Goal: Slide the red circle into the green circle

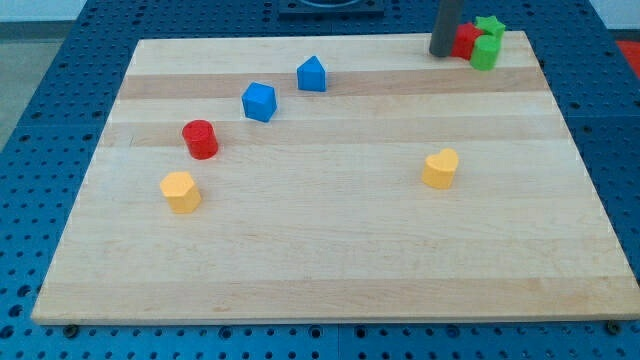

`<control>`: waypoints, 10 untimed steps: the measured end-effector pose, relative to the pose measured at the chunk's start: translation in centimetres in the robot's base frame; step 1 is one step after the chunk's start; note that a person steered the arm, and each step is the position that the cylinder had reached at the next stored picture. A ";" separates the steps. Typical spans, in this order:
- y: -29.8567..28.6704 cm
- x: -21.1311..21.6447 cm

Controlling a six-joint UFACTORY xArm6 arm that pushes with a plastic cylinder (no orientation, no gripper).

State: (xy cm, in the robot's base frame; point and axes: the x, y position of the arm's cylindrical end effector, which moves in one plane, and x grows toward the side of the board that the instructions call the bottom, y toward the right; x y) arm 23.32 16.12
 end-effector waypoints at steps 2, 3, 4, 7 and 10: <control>-2.8 10.2; -7.3 15.5; -15.2 18.0; -36.5 21.5; -38.1 16.8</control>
State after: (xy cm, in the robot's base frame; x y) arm 40.10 -21.95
